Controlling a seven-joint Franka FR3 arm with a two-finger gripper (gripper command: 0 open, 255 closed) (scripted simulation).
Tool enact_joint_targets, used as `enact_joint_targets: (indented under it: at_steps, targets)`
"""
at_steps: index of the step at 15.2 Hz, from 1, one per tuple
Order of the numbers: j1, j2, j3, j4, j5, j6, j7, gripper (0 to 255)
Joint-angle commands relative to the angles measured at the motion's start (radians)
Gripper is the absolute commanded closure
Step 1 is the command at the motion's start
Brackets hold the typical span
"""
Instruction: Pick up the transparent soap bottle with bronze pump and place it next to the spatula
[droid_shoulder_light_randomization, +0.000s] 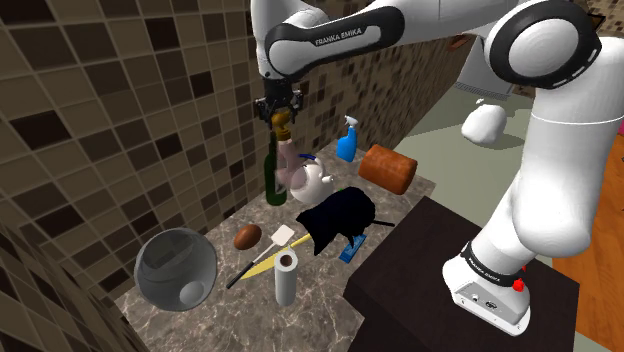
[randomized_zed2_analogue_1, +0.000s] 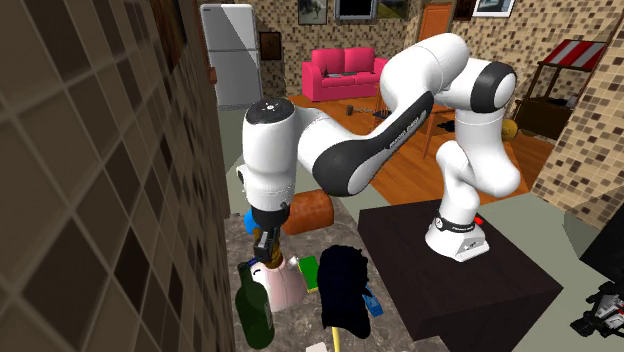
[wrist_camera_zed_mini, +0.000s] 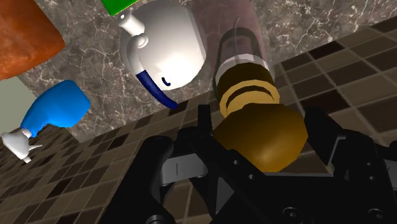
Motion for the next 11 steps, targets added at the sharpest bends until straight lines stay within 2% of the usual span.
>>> enact_joint_targets:
  at_steps: [1, 6, 11]
  targets:
    - [0.029, 0.043, 0.009, 0.026, -0.011, 0.01, 0.043, 255]
    - [0.097, 0.168, 0.023, 0.127, -0.035, 0.017, 0.129, 255]
    - [0.097, 0.187, 0.019, 0.09, -0.043, 0.072, 0.141, 255]
